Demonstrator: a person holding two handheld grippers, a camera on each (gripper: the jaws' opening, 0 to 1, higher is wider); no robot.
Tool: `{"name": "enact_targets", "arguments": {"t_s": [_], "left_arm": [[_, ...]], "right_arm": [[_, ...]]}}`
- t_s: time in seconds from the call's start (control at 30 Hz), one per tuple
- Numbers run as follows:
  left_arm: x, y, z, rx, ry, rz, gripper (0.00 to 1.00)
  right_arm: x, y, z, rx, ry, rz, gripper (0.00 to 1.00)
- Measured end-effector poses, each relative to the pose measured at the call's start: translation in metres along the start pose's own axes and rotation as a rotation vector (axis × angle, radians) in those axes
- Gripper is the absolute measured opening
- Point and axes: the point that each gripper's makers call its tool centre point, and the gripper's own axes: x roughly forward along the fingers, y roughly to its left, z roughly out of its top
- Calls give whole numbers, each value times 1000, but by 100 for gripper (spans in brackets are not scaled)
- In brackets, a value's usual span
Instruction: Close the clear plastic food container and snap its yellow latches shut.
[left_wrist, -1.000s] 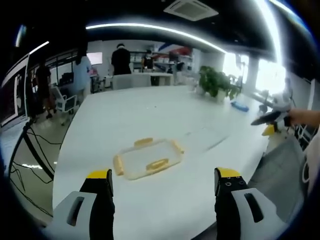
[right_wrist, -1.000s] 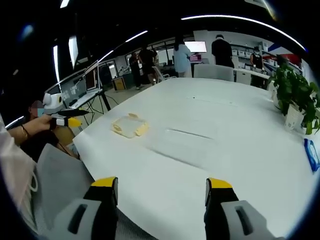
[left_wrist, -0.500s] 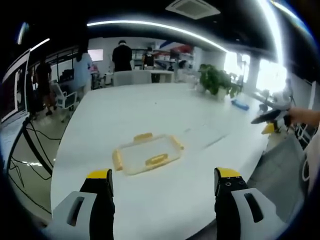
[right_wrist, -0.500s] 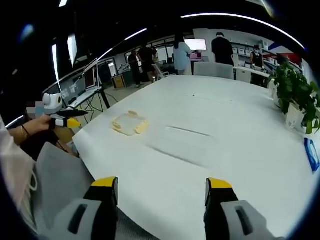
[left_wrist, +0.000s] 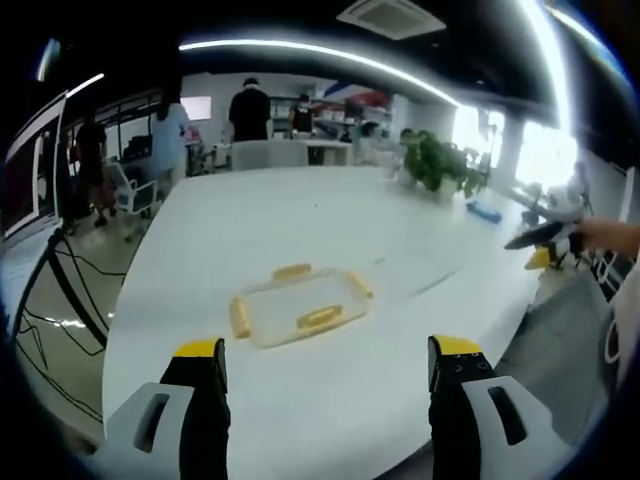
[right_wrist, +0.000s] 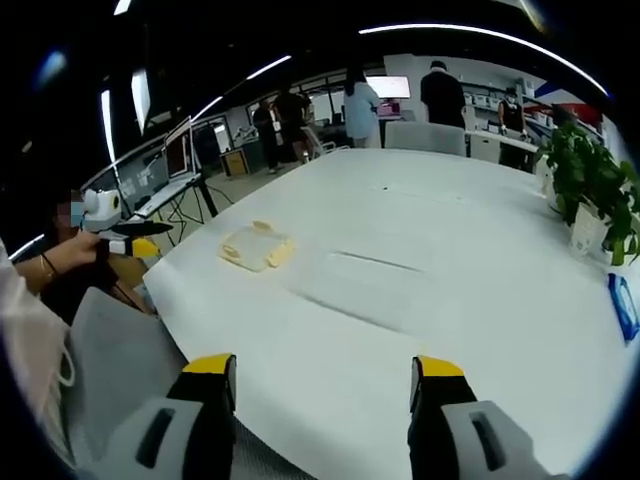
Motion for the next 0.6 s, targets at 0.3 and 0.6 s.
{"name": "enact_targets", "arguments": {"t_s": [0.3, 0.6], "left_arm": [[1, 4, -1, 1, 10, -2, 81], [4, 14, -2, 24, 27, -6, 81]], "right_arm": [[7, 2, 5, -1, -3, 3, 70], [16, 7, 18, -30, -21, -2, 68]]}}
